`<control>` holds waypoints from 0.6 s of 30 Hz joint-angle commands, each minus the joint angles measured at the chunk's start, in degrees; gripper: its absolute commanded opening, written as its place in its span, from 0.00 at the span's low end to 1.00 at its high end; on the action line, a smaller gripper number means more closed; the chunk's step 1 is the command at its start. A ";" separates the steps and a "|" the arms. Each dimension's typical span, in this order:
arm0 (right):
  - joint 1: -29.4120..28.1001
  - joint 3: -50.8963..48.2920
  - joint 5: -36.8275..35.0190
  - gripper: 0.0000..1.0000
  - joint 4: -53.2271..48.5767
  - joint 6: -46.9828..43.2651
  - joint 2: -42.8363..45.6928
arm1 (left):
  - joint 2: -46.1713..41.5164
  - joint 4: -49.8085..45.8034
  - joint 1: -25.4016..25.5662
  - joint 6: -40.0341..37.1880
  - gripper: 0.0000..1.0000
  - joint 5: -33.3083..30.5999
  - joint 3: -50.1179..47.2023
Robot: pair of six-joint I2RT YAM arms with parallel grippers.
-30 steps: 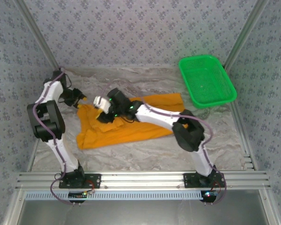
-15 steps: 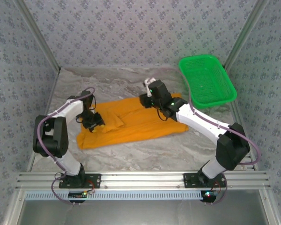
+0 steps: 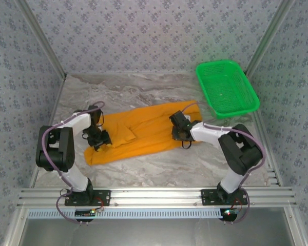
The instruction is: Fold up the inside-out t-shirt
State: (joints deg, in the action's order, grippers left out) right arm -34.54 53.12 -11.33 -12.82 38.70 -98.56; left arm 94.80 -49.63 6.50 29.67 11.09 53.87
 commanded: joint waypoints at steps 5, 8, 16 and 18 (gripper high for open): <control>3.23 14.00 0.71 0.33 14.04 -8.55 -16.55 | -8.20 3.27 4.29 10.87 0.39 3.58 -7.87; 4.35 25.68 7.25 0.37 16.26 -11.96 -25.37 | -7.38 4.88 10.74 14.12 0.39 7.81 -8.24; 6.98 49.75 16.77 0.51 0.27 -4.16 -34.67 | -0.11 14.62 30.30 24.38 0.39 11.47 1.54; 8.15 48.20 18.09 0.54 -0.90 -3.73 -31.75 | 2.56 17.87 33.99 25.36 0.39 14.30 5.12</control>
State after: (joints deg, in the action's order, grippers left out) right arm -27.75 100.57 2.92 -6.72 32.93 -133.58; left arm 95.07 -38.28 36.77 50.41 20.53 54.33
